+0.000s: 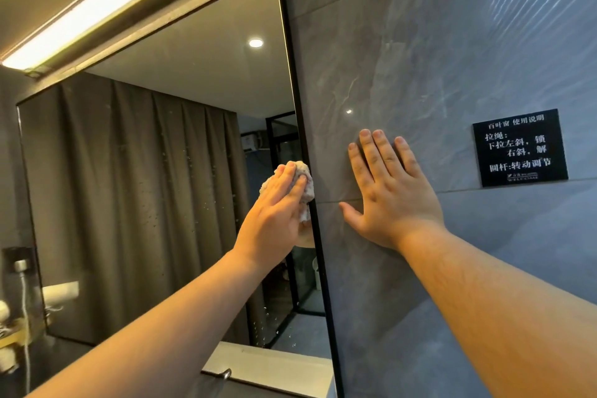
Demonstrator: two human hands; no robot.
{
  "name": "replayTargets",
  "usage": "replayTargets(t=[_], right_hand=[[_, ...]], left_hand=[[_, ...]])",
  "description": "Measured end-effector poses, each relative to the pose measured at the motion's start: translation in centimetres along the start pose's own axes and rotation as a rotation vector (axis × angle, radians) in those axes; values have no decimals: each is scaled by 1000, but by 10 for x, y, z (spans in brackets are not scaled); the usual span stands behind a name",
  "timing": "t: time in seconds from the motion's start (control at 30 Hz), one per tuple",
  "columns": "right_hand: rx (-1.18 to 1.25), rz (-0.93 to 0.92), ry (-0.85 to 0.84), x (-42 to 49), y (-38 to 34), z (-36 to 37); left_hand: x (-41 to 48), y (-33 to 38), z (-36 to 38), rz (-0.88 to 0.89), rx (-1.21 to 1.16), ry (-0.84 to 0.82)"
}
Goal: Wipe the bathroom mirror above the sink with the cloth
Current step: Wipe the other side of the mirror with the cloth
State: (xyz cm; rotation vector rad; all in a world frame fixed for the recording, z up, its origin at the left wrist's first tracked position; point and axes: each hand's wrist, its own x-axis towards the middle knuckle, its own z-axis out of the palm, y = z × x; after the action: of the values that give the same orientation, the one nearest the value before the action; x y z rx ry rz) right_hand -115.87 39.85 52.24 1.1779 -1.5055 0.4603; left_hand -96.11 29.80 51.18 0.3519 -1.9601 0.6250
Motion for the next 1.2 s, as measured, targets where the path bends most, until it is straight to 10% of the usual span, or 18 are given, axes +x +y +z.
replayTargets(t=[0.33, 0.83, 1.2], right_hand=[[3, 3, 14, -1, 0, 1], [-12, 1, 2, -1, 0, -1], [-13, 1, 4, 0, 0, -1]], left_hand=[[48, -5, -26, -321, -30, 188], [-79, 32, 13, -70, 36, -37], [4, -9, -17, -56, 179, 60]])
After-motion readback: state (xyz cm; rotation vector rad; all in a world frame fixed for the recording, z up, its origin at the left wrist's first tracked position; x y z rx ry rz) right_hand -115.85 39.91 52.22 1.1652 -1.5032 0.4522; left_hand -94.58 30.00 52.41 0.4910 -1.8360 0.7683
